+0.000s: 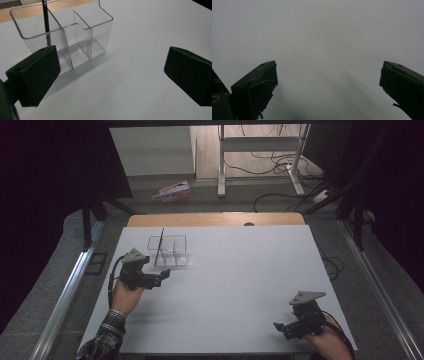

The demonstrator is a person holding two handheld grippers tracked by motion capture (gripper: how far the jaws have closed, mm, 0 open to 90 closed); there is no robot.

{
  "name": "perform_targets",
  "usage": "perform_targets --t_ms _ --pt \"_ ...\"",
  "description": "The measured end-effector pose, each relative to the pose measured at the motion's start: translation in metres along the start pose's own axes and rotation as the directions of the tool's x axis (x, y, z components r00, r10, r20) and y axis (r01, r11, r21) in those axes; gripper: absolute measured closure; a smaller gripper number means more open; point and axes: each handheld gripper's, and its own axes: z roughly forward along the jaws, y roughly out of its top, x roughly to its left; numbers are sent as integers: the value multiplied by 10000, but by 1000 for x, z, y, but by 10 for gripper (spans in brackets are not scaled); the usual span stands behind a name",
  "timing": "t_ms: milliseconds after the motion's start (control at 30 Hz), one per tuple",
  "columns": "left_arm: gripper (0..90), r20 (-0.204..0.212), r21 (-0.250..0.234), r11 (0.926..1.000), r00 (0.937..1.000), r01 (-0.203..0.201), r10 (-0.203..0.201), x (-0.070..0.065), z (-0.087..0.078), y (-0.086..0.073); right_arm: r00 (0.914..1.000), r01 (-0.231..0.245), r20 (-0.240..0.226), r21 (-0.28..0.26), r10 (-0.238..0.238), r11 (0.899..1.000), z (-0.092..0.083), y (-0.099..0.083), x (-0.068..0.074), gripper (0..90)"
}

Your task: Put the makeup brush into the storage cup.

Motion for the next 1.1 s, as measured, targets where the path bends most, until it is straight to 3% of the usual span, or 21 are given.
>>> perform_targets --t_ms 233,567,1100 --pt "10 198 377 9989 9994 -288 281 -8 3 -6 10000 -11 12 -1 11 10000 0 0 0 13" --pt "2 217 255 9994 9995 -237 231 -17 0 -9 10000 7 -13 8 -7 10000 0 0 0 13" --pt "0 404 464 9982 9985 -378 359 -32 -2 -21 10000 -22 -31 -24 22 10000 0 0 0 13"
